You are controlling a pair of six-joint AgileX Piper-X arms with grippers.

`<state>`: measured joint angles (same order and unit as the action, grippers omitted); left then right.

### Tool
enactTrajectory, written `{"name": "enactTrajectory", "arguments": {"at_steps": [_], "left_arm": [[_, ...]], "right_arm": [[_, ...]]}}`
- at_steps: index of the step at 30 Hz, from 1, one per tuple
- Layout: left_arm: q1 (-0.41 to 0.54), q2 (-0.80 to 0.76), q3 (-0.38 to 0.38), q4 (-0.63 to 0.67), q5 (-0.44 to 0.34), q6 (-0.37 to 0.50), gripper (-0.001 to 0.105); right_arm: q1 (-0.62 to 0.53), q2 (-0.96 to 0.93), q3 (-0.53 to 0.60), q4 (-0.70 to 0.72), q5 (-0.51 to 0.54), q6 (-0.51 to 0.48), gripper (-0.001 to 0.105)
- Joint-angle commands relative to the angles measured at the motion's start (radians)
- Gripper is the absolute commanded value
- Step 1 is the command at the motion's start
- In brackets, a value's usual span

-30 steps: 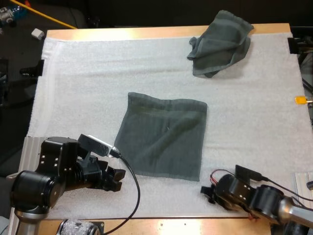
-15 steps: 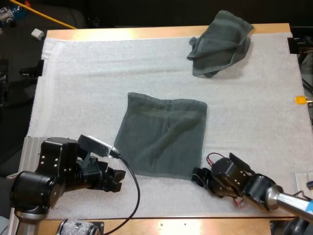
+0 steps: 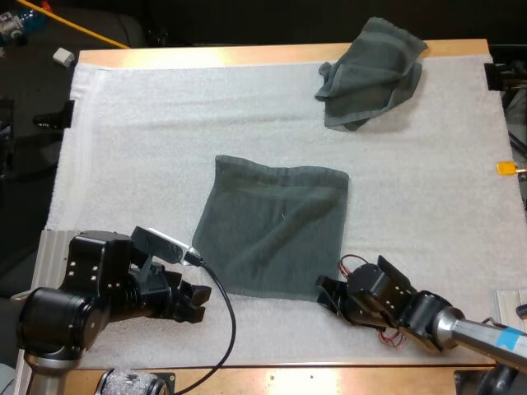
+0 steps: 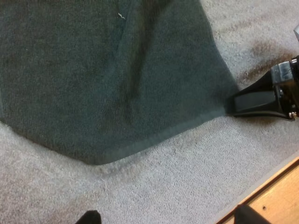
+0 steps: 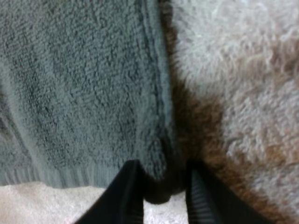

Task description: Pick towel from pile, fold and stack

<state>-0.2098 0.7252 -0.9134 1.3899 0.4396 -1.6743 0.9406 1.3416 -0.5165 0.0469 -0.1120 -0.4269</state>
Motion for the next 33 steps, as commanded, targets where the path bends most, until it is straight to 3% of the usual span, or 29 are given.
{"name": "enactTrajectory", "arguments": {"at_steps": [1, 3, 10, 21, 22, 26, 33], "left_arm": [[-0.001, -0.006, -0.001, 0.011, 0.012, -0.003, 0.056], [-0.002, -0.005, -0.001, 0.01, 0.012, -0.003, 0.056], [-0.004, -0.003, 0.001, -0.002, 0.013, -0.002, 0.056], [-0.006, 0.008, 0.015, -0.091, 0.032, -0.005, 0.056], [-0.003, 0.0, 0.003, -0.07, 0.029, -0.001, 0.056], [-0.003, -0.001, 0.003, -0.1, 0.051, 0.001, 0.055], [-0.003, 0.023, 0.079, -0.187, 0.052, -0.009, 0.055]], "right_arm": [[-0.008, 0.003, 0.003, 0.013, 0.007, -0.019, 0.008], [-0.006, 0.001, 0.003, 0.01, 0.011, -0.027, 0.001], [-0.004, -0.017, 0.003, 0.021, 0.019, -0.081, 0.0], [-0.009, -0.153, 0.004, 0.289, 0.032, -0.266, 0.0], [-0.001, -0.129, 0.001, 0.213, 0.02, -0.235, 0.0], [0.0, -0.15, 0.0, 0.284, 0.042, -0.297, 0.0], [0.0, -0.193, -0.004, 0.435, 0.092, -0.351, 0.0]]}}
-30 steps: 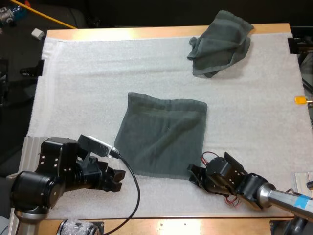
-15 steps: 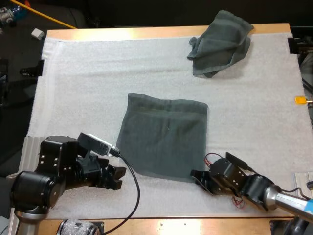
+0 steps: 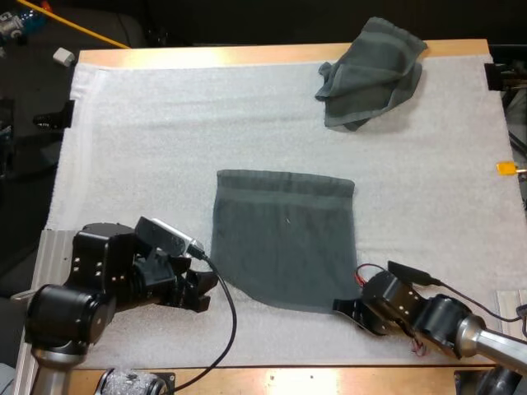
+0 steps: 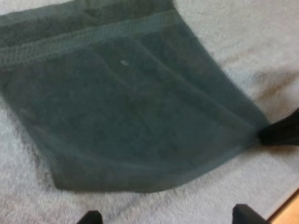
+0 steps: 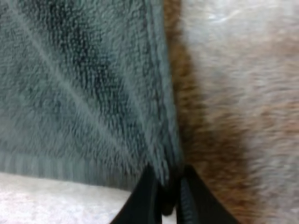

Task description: Pick towel from pile, fold and stack

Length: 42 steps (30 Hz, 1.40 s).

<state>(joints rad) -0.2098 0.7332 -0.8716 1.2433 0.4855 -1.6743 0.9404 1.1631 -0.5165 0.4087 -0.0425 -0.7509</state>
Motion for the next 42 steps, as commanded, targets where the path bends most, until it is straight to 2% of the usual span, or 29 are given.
{"name": "enactTrajectory", "arguments": {"at_steps": [1, 6, 11, 16, 29, 37, 42], "left_arm": [[-0.003, 0.028, 0.065, -0.06, 0.008, -0.012, 0.055], [-0.003, 0.092, 0.154, -0.137, 0.027, -0.025, 0.055], [-0.004, 0.208, 0.188, -0.213, 0.033, -0.035, 0.055], [-0.002, 0.269, 0.186, -0.218, 0.032, -0.029, 0.055], [0.0, 0.507, 0.191, -0.34, 0.039, -0.036, 0.055], [0.001, 0.586, 0.189, -0.359, -0.031, -0.043, 0.055], [-0.001, 0.625, 0.191, -0.376, -0.002, -0.047, 0.056]], "right_arm": [[0.0, -0.016, -0.005, 0.086, 0.023, -0.027, 0.0], [0.001, -0.011, -0.005, 0.083, 0.021, -0.023, 0.0], [0.002, -0.005, -0.004, 0.065, 0.015, -0.014, 0.0], [-0.001, -0.007, -0.001, 0.056, 0.011, -0.016, 0.0], [-0.001, 0.001, 0.001, 0.05, 0.006, -0.015, 0.0], [0.0, 0.002, 0.003, 0.051, -0.001, -0.016, 0.0], [0.0, -0.014, -0.003, 0.054, 0.0, -0.015, 0.0]]}}
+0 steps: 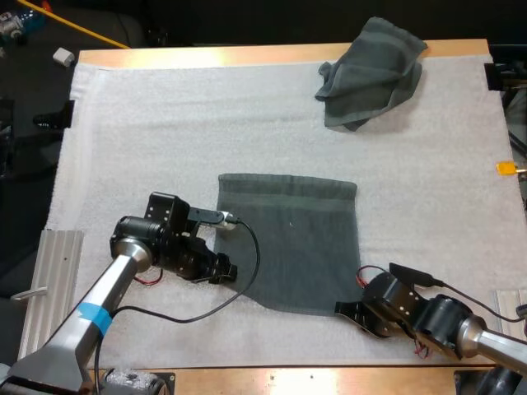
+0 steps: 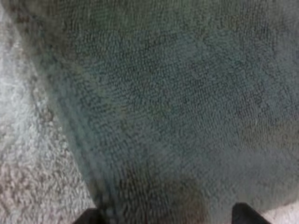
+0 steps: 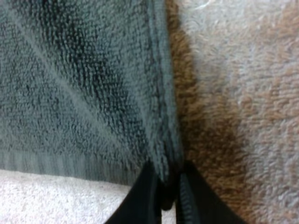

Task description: Pick towel from pile, fold and stack

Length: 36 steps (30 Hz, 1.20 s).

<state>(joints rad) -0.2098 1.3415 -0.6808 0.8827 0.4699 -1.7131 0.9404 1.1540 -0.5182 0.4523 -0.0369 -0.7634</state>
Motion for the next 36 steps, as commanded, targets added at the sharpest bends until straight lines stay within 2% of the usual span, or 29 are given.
{"name": "enactTrajectory", "arguments": {"at_steps": [1, 12, 14, 18, 22, 23, 24, 30, 36], "left_arm": [[-0.001, 0.026, 0.0, -0.019, 0.016, -0.009, 0.056], [0.0, 0.092, 0.0, -0.027, 0.078, -0.02, 0.053], [0.001, 0.096, 0.0, -0.023, 0.076, -0.022, 0.046], [0.001, 0.101, 0.001, -0.018, 0.076, -0.023, 0.025], [-0.001, 0.108, 0.0, -0.012, 0.079, -0.018, 0.01], [-0.002, 0.11, -0.001, -0.014, 0.08, -0.015, 0.01], [-0.001, 0.108, 0.0, 0.002, 0.095, -0.011, 0.002], [-0.003, 0.085, 0.0, 0.061, 0.129, 0.016, 0.0], [-0.001, -0.046, 0.002, 0.187, 0.126, 0.049, 0.0]], "right_arm": [[-0.001, -0.004, -0.001, 0.011, -0.007, -0.002, 0.0], [-0.001, -0.003, 0.0, 0.011, -0.011, -0.001, 0.0], [-0.001, -0.004, 0.0, 0.013, -0.012, -0.002, 0.0], [0.0, -0.001, -0.002, 0.012, -0.013, -0.001, 0.0], [-0.001, -0.005, 0.001, 0.008, -0.008, -0.007, 0.0], [-0.002, -0.005, 0.003, 0.007, -0.007, -0.009, 0.0], [-0.002, 0.001, 0.003, 0.001, -0.009, -0.011, 0.0], [0.0, -0.016, -0.011, 0.009, -0.016, -0.038, 0.001], [-0.003, -0.092, -0.073, 0.134, -0.006, -0.093, 0.001]]}}
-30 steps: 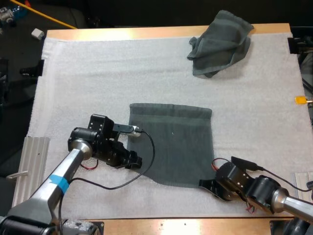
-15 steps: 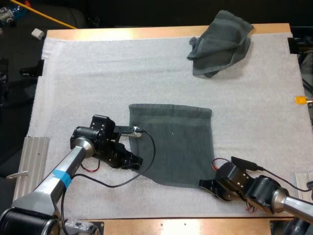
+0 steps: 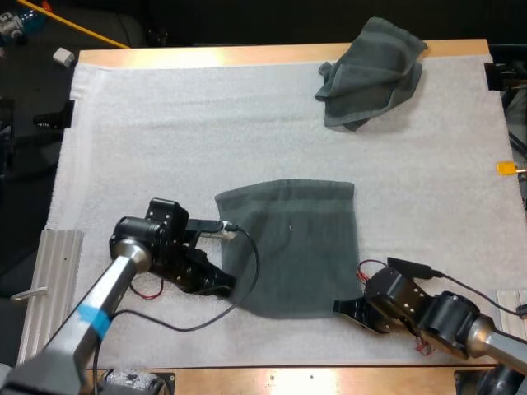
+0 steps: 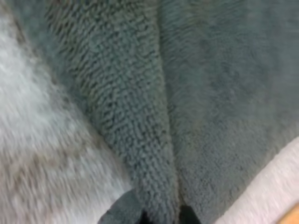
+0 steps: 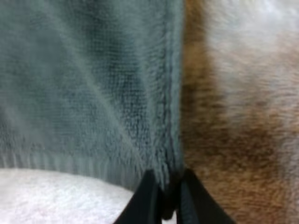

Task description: Pick towel from pile, fold and stack

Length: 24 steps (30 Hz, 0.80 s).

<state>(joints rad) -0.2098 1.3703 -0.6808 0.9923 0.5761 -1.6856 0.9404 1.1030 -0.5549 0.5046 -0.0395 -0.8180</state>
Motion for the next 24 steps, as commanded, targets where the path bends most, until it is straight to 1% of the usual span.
{"name": "enactTrajectory", "arguments": {"at_steps": [1, 5, 10, 17, 20, 24], "left_arm": [[-0.003, -0.102, 0.002, 0.099, 0.02, 0.024, 0.0], [-0.037, -0.204, 0.002, 0.173, 0.015, 0.029, 0.0], [-0.131, -0.304, 0.005, 0.234, -0.024, 0.021, 0.0], [-0.112, -0.211, 0.002, 0.082, 0.03, -0.017, 0.0], [-0.107, -0.125, 0.002, 0.013, 0.064, -0.058, 0.0], [-0.09, -0.029, 0.001, -0.087, 0.111, -0.123, 0.0]], "right_arm": [[-0.003, -0.054, -0.05, 0.112, -0.004, -0.049, 0.001], [-0.003, -0.114, -0.095, 0.224, -0.013, -0.086, 0.001], [0.022, -0.183, -0.13, 0.325, -0.037, -0.102, 0.001], [0.008, -0.14, -0.122, 0.198, 0.01, -0.033, 0.0], [-0.033, -0.089, -0.124, 0.146, 0.012, -0.015, 0.0], [-0.117, -0.014, -0.128, 0.084, -0.026, -0.018, 0.0]]}}
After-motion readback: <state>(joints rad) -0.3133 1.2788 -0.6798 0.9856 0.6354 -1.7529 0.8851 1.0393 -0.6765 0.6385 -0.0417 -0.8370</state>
